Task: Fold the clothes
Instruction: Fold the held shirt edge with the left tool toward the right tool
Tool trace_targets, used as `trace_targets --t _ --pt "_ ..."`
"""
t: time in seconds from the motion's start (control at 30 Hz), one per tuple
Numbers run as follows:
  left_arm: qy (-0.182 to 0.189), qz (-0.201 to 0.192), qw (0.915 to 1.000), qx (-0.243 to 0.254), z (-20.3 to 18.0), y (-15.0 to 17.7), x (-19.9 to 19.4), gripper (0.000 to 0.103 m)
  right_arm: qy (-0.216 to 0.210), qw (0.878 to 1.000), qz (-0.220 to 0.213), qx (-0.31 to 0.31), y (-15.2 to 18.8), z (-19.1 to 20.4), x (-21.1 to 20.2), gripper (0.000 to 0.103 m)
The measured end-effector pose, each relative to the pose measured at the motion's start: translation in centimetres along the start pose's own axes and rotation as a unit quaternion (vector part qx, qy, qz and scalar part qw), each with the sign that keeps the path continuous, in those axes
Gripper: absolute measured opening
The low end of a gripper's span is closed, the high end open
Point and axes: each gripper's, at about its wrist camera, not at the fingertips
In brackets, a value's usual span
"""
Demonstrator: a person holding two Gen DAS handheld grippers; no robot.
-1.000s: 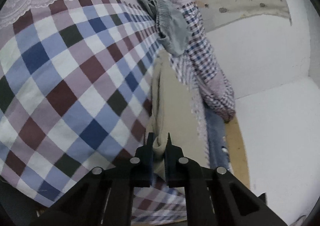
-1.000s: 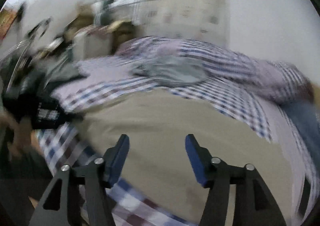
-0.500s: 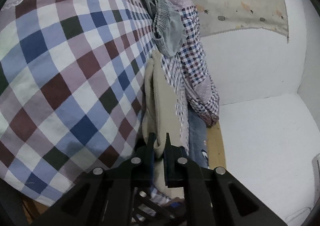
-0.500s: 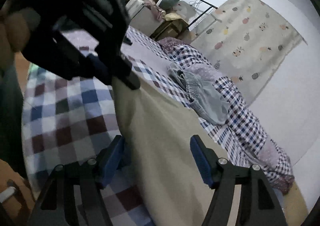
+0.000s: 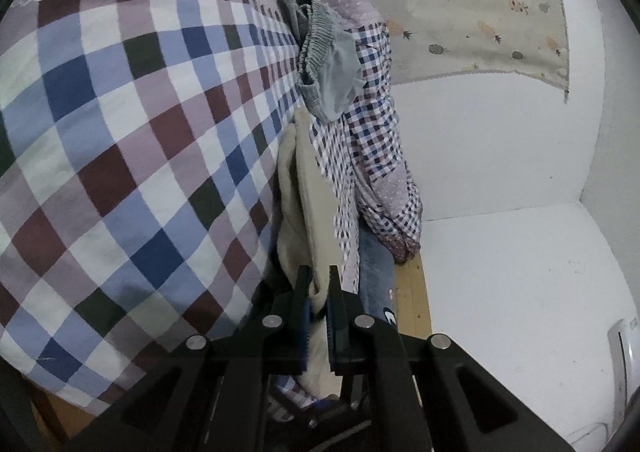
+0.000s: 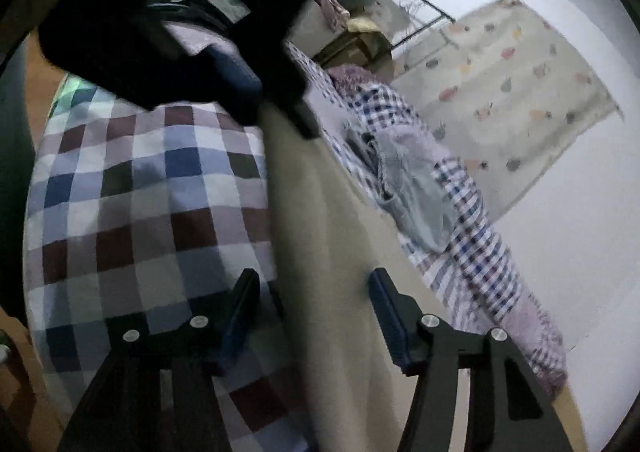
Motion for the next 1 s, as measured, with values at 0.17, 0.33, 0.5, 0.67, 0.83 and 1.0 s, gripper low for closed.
trace_targets --t 0.17,0.33,0.5,0.67,0.83,1.0 --pt "-0.020 -0.003 0.9997 -0.012 0.7 0.2 0.5 0.006 -0.022 0.999 0.017 0.035 0.3 -1.8 0.9 0.012" --pt "-0.009 0.008 0.9999 -0.007 0.5 1.3 1.6 0.058 -0.034 0.998 0.014 0.050 0.2 -2.8 0.6 0.008" --pt "-0.009 0.014 0.9998 -0.006 0.2 2.0 3.1 0.071 -0.041 0.997 0.009 0.067 -0.1 -3.8 0.4 0.008" --pt "0.002 0.027 0.9994 -0.020 0.5 2.2 4.7 0.071 -0.050 0.995 0.004 0.086 -0.6 -4.8 0.2 0.008" --pt "0.026 0.030 0.9991 -0.014 0.0 1.4 7.0 0.071 -0.058 0.993 -0.001 0.100 -0.6 -5.6 0.1 0.008" --pt "0.031 0.022 0.9993 -0.001 -0.6 0.0 9.0 0.071 -0.060 0.993 -0.004 0.103 -0.6 -5.6 0.0 0.008"
Point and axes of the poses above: each gripper's, at about its wrist camera, not at the fingertips, and x roughly the way its jaws point, z to its left, y to its underside, and after that the axes turned 6 degrees about z, right-handed
